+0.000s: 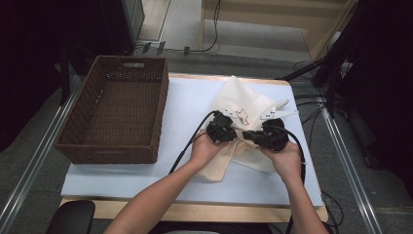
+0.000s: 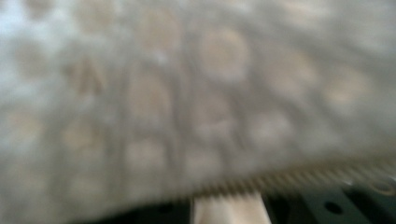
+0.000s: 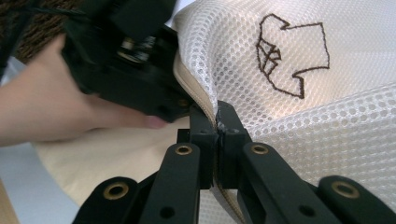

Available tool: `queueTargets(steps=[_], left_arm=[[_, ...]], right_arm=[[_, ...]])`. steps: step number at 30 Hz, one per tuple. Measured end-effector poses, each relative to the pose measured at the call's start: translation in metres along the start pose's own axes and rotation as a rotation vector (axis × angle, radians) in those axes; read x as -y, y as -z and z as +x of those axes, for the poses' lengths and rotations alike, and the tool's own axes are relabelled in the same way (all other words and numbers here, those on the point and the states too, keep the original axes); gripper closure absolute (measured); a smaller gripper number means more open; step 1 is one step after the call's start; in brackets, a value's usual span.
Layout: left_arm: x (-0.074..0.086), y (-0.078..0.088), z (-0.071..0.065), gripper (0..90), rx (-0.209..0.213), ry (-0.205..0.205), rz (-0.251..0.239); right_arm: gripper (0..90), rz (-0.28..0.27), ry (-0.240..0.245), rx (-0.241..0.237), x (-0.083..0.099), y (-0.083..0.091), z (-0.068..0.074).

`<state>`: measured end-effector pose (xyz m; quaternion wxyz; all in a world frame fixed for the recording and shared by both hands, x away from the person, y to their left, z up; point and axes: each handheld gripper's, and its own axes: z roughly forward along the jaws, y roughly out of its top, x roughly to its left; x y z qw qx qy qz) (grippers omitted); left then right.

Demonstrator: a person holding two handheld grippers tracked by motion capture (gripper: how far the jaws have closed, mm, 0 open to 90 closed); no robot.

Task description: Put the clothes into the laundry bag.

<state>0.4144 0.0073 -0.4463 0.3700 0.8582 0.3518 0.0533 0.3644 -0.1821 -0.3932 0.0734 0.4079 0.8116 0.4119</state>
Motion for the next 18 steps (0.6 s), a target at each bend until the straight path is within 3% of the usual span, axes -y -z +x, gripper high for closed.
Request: queueTargets(steps=[7, 9, 12, 18], left_arm=[[0.009, 0.043, -0.009, 55.8, 0.064, -0.031, 0.016], [0.015, 0.055, -0.011, 52.0, 0.056, -0.053, 0.018], [0.026, 0.069, -0.012, 45.2, 0.068, -0.046, 0.034], [0.051, 0.088, -0.009, 41.1, 0.103, 0.006, 0.045]], right_arm=[[89.1, -0.002, -0.001, 0.007, 0.001, -0.001, -0.001], [89.1, -0.004, -0.001, 0.012, 0.001, 0.0, -0.001], [89.1, -0.004, -0.003, 0.013, 0.0, 0.0, -0.001], [89.0, -0.004, -0.005, 0.018, 0.0, 0.0, -0.001]])
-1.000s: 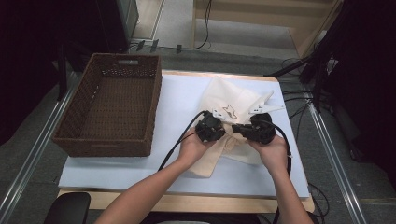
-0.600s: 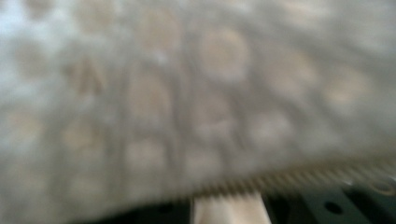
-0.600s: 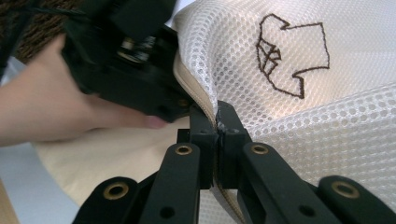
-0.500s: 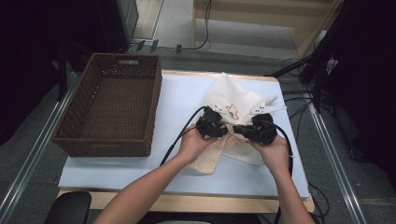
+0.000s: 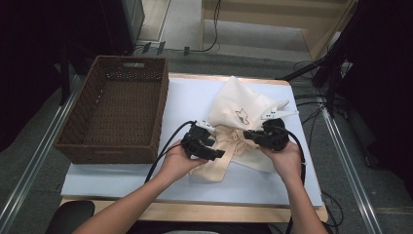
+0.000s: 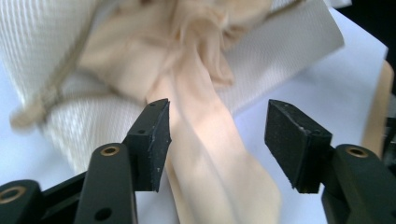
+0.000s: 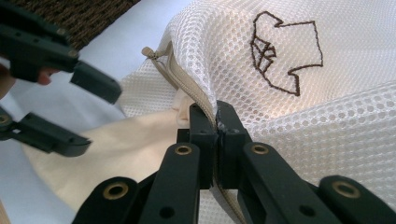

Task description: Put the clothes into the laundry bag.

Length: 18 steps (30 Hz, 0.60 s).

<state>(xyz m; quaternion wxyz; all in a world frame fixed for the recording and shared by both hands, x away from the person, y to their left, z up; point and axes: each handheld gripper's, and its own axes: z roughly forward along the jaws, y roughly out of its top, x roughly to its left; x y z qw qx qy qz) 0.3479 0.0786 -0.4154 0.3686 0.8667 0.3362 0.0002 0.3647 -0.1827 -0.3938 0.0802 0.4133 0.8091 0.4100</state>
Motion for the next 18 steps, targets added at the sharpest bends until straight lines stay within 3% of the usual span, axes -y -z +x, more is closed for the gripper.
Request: queueTargets(steps=[10, 13, 16, 18], left_arm=[[0.045, 0.006, -0.005, 38.9, 0.011, -0.003, 0.044], [0.05, -0.001, -0.006, 37.9, -0.029, -0.019, 0.064], [0.053, -0.006, -0.004, 37.9, -0.008, 0.012, 0.071], [0.054, -0.01, -0.005, 41.2, 0.008, 0.009, 0.086]], right_arm=[[88.9, -0.001, -0.003, 0.005, 0.001, 0.001, 0.0], [88.9, 0.0, -0.004, 0.005, 0.002, 0.0, 0.0], [88.8, -0.001, 0.0, 0.006, 0.002, 0.001, -0.001], [88.9, 0.0, 0.002, 0.005, 0.002, 0.001, -0.001]])
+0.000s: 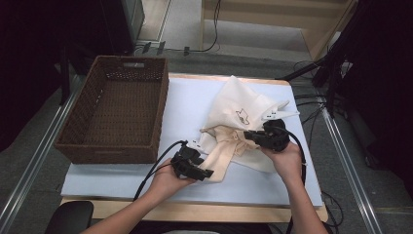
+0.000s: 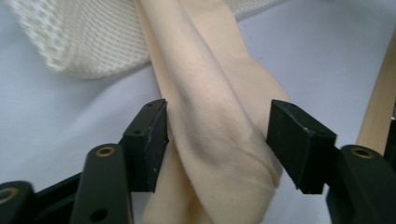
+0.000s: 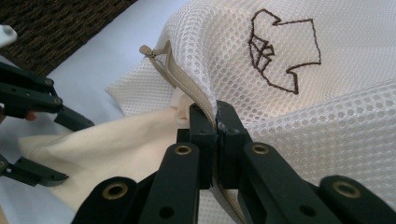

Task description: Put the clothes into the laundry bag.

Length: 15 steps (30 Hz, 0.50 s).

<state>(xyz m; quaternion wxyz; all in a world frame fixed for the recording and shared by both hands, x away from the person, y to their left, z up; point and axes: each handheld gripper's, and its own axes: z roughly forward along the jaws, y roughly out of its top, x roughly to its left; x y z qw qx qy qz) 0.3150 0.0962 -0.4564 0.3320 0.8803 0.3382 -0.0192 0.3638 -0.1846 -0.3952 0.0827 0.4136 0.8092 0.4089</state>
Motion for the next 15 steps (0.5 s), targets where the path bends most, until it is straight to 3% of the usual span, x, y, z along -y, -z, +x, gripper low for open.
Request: queueTargets(steps=[2, 5, 6, 8, 10, 15], left_arm=[[0.0, -0.002, -0.004, 44.8, -0.035, -0.026, -0.013], [0.0, -0.005, -0.003, 62.9, -0.036, -0.035, -0.023], [0.0, -0.006, -0.003, 70.4, -0.034, -0.05, -0.027], [-0.003, -0.008, 0.0, 83.8, -0.002, -0.03, -0.028], [-0.011, -0.008, 0.002, 87.0, 0.018, -0.03, -0.028], [-0.049, 0.01, -0.01, 87.4, 0.014, -0.09, -0.138]], right_arm=[[88.9, 0.002, -0.003, -0.002, 0.0, 0.0, -0.001], [88.8, 0.003, -0.004, -0.001, 0.0, 0.0, -0.001], [88.8, 0.002, -0.002, 0.001, 0.0, 0.0, 0.0], [88.8, 0.003, -0.004, 0.001, 0.0, -0.001, 0.0], [88.8, 0.002, -0.002, 0.0, -0.001, -0.001, 0.0], [88.8, -0.001, -0.002, 0.004, -0.002, -0.001, 0.001]])
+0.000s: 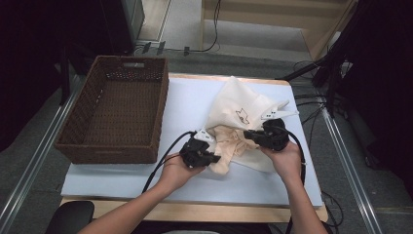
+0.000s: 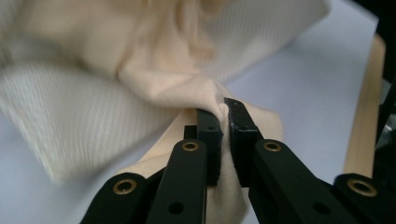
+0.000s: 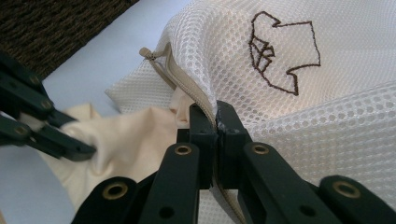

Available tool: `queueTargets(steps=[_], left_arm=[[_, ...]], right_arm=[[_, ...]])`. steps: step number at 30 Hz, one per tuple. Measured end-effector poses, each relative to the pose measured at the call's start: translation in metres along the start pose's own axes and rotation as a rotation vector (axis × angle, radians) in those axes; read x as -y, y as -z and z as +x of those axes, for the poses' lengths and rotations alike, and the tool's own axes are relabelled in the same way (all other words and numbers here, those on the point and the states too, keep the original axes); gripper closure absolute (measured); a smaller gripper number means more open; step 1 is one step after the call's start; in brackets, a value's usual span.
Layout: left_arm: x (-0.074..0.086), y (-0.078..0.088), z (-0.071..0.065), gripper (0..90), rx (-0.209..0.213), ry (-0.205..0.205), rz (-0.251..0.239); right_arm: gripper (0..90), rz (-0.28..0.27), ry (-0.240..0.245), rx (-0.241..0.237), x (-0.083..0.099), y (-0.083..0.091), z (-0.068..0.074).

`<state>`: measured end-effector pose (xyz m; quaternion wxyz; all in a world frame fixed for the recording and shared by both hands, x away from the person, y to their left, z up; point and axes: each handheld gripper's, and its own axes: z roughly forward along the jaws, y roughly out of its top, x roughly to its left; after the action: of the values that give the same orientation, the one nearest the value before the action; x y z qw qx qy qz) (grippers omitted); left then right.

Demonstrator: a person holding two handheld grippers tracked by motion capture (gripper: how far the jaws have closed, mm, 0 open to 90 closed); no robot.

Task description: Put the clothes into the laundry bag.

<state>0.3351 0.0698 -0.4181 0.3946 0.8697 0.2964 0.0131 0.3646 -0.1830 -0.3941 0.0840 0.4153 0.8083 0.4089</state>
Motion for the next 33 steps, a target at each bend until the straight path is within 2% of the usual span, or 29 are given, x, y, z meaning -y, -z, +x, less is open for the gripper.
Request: queueTargets(steps=[4, 5, 8, 10, 12, 14, 19, 22, 27, 29, 32, 33], left_arm=[[-0.035, 0.002, 0.0, 87.3, -0.048, -0.049, -0.048], [-0.041, 0.0, 0.003, 87.3, -0.061, -0.052, -0.065], [-0.051, -0.012, 0.012, 87.2, -0.071, -0.035, -0.071], [-0.052, -0.022, 0.017, 87.2, -0.073, -0.02, -0.065], [-0.05, -0.033, 0.02, 87.2, -0.088, -0.02, -0.052], [-0.049, -0.044, 0.022, 87.1, -0.097, -0.016, -0.062], [-0.047, -0.068, 0.021, 87.0, -0.123, -0.04, -0.033], [-0.05, -0.075, 0.021, 86.9, -0.148, -0.031, -0.041], [-0.056, -0.076, 0.023, 86.9, -0.194, -0.006, -0.106], [-0.058, -0.08, 0.025, 86.8, -0.181, -0.001, -0.101], [-0.056, -0.092, 0.032, 86.0, -0.155, -0.027, -0.052], [-0.055, -0.093, 0.034, 85.8, -0.145, -0.027, -0.061]], right_arm=[[88.8, -0.003, 0.0, 0.001, 0.0, 0.0, 0.0], [88.8, -0.005, -0.003, 0.0, 0.0, 0.0, 0.0], [88.8, -0.011, -0.009, 0.001, 0.0, 0.002, -0.001], [88.9, -0.014, -0.009, 0.001, 0.0, 0.002, -0.002], [88.8, -0.017, -0.009, 0.0, 0.0, 0.003, -0.002], [88.9, -0.018, -0.009, -0.001, 0.0, 0.003, -0.002], [88.9, -0.019, -0.012, -0.003, -0.001, 0.003, -0.001], [88.9, -0.013, -0.013, -0.005, 0.0, 0.003, -0.001], [89.2, -0.006, -0.011, -0.012, 0.0, 0.002, -0.001], [89.4, -0.005, -0.013, -0.02, 0.0, 0.002, -0.001], [89.4, 0.005, -0.01, -0.02, 0.001, 0.002, -0.002], [89.3, 0.007, -0.011, -0.017, 0.001, 0.001, -0.002]])
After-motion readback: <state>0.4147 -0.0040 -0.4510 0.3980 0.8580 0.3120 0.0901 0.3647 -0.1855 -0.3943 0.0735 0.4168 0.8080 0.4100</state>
